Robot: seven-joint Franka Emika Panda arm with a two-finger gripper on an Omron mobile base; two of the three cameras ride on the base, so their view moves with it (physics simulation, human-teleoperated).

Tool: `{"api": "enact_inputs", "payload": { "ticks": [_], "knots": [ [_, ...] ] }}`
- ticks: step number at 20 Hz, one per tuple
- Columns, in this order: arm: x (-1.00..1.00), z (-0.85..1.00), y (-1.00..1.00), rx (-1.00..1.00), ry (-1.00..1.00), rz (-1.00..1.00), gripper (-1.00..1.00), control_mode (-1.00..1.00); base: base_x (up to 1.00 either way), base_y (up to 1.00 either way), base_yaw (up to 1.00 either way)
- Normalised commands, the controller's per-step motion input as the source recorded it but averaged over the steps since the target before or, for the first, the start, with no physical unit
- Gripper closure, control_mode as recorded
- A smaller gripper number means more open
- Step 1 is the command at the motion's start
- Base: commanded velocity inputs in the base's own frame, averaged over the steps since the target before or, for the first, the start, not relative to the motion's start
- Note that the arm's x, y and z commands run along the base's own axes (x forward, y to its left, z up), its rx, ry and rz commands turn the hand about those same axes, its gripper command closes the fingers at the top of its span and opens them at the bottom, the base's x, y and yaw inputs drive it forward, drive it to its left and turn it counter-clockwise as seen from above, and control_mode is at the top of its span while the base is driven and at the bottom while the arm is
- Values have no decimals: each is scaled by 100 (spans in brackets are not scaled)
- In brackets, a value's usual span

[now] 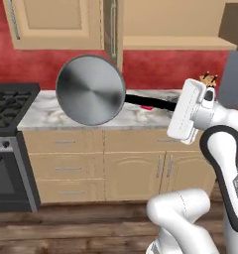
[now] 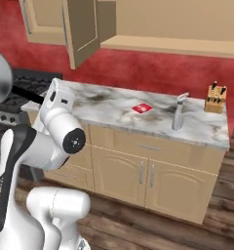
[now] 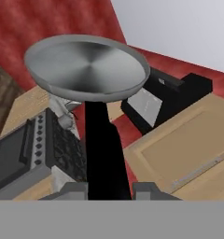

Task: Pick the pan from the cabinet and place it on the stove. Then turn on the stove burner for the pan.

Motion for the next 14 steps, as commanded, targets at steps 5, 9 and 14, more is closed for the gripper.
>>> {"api": "enact_inputs", "payload": {
  "ticks": [5, 9, 14],
  "knots": [
    [0, 0, 0, 0, 0, 0, 100, 100, 7, 98, 24],
    [0, 0, 0, 0, 0, 0, 100, 100, 21, 100, 24],
    [0, 0, 0, 0, 0, 0, 100, 100, 39, 93, 21]
  ]
}}
